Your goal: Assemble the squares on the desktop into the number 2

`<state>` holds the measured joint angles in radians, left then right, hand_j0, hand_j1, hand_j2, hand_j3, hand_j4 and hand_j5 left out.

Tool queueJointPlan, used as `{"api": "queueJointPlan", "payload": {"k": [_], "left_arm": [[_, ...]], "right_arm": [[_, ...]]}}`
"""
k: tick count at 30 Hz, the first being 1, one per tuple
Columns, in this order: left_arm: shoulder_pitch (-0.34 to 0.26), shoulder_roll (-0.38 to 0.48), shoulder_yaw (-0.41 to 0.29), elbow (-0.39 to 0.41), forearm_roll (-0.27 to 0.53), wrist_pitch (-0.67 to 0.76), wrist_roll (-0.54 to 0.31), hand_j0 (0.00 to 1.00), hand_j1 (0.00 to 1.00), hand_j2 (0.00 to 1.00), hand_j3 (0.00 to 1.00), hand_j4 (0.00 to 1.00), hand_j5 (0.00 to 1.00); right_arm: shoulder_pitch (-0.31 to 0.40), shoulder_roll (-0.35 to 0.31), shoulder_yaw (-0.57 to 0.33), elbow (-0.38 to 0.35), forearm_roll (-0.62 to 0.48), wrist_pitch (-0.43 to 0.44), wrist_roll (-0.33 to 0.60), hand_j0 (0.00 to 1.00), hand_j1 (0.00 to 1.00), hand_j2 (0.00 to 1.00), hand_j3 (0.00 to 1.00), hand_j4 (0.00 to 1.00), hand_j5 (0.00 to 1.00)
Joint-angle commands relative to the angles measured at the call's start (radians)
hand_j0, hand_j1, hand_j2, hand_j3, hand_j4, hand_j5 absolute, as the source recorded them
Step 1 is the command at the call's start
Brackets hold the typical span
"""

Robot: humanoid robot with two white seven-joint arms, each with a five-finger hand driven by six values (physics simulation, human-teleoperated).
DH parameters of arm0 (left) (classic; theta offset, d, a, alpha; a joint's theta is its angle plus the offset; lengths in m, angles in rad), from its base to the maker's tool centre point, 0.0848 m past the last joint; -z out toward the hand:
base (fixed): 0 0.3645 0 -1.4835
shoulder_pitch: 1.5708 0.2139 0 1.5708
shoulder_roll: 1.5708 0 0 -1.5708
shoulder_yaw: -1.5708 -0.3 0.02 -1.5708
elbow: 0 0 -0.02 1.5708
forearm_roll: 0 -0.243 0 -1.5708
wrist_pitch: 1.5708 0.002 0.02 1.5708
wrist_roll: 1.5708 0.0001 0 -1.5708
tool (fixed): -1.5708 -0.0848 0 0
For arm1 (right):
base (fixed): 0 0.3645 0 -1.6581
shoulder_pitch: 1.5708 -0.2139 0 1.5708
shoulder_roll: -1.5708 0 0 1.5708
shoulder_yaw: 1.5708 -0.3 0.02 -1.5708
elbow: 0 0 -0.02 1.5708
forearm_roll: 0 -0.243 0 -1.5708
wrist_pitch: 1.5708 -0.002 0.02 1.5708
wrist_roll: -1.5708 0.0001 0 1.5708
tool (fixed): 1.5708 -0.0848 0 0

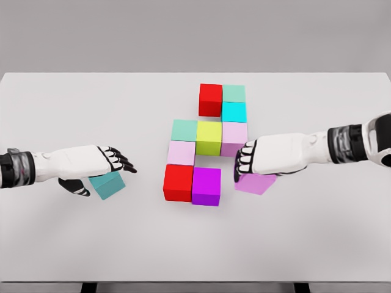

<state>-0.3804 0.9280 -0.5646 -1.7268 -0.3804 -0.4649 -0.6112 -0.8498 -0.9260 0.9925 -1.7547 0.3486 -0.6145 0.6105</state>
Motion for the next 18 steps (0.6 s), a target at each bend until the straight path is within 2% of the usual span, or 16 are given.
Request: {"api": "queueJointPlan", "payload": {"k": [1,10,15,18], "left_arm": [[0.0,-0.003,0.0,0.003,0.0,0.002,0.0,0.96,0.96,0.96,0.96,0.96,0.96],[0.0,-0.023,0.0,0.009,-0.014,0.002,0.0,0.92,0.92,0.92,0.92,0.92,0.92],[0.0,-0.023,-0.012,0.009,-0.014,0.0,0.0,0.76,0.76,0.76,0.76,0.76,0.76],[0.002,-0.02,-0.012,0.009,-0.011,-0.003,0.0,0.66,0.66,0.66,0.66,0.66,0.66]], "right_arm": [[0.0,0.007,0.001,0.0,0.006,0.004,0.0,0.48,0.48,0.48,0.48,0.48,0.48],[-0.012,0.027,0.023,0.0,0.043,0.004,0.0,0.48,0.48,0.48,0.48,0.48,0.48],[-0.023,0.055,0.055,0.0,0.044,0.004,0.0,0.48,0.48,0.48,0.48,0.48,0.48],[-0.032,0.055,0.055,0.0,0.046,0.004,0.0,0.53,0.53,0.53,0.53,0.53,0.53]]}}
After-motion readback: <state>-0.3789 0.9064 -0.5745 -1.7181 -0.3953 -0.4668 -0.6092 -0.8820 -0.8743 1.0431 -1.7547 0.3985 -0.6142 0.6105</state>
